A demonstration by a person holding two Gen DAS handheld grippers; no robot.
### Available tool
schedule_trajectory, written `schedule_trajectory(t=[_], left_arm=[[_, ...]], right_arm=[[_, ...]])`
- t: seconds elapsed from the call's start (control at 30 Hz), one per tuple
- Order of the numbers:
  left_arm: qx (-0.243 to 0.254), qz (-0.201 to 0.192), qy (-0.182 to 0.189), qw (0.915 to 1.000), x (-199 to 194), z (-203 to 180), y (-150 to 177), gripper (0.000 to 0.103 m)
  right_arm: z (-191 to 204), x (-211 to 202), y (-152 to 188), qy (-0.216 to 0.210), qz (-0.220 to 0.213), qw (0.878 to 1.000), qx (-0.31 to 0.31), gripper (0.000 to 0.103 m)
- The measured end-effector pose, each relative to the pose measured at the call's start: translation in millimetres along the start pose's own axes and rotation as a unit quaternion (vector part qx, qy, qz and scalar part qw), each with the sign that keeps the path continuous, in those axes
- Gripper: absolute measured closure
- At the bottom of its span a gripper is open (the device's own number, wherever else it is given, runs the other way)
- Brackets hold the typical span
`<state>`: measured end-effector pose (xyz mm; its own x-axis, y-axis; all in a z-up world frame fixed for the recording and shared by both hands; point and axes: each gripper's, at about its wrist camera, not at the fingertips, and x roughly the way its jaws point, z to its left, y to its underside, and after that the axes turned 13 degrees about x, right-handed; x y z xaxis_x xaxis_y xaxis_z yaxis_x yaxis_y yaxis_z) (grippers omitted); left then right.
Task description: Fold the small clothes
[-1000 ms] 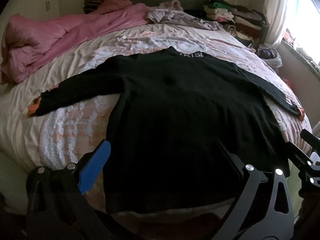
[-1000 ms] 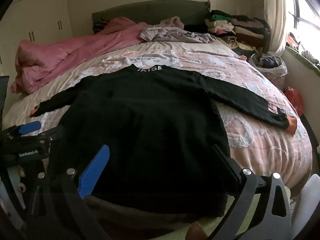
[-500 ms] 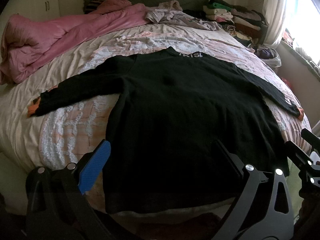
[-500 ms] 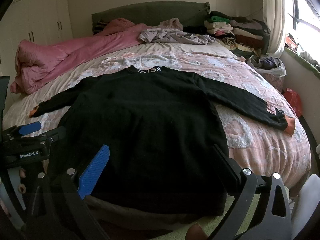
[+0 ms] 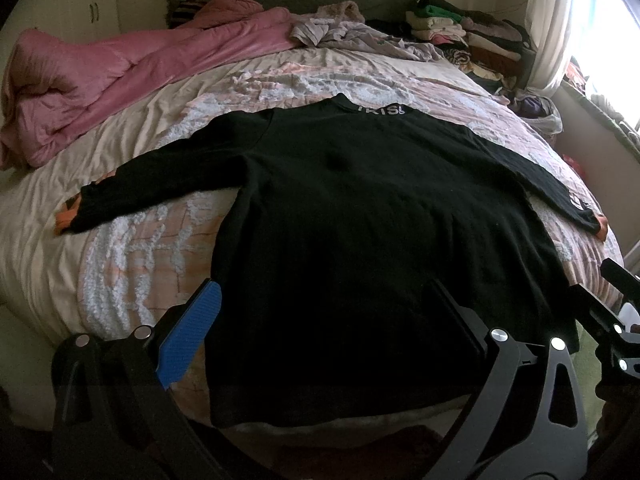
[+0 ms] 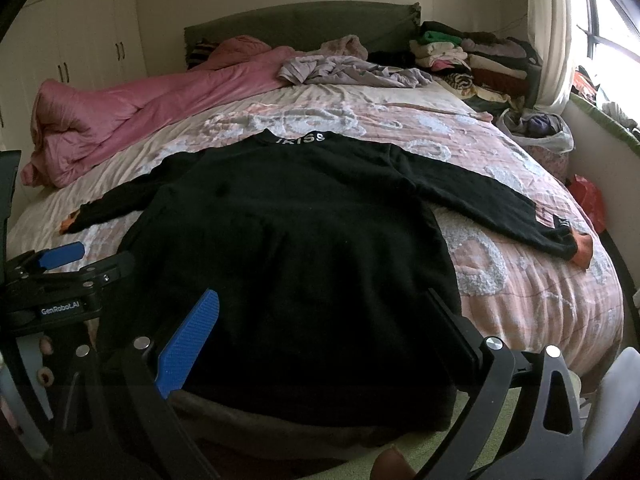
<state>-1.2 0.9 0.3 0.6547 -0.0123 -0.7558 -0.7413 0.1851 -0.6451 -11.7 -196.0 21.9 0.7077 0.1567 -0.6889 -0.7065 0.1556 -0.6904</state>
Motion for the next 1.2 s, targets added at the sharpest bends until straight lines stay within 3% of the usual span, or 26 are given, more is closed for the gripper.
schedule_trajectory(t=[0.73, 1.2], left_arm=[[0.0, -0.002, -0.001, 1.0, -2, -2, -4, 0.009], [0.009, -0.006, 0.008, 0.9999, 11, -13, -37, 0.009]], right_arm=[[3, -1, -1, -0.001, -0.001, 1.0, 0.002, 0.004], [-5, 8, -31, 0.005, -0.014, 1.0, 0.023, 0.004]])
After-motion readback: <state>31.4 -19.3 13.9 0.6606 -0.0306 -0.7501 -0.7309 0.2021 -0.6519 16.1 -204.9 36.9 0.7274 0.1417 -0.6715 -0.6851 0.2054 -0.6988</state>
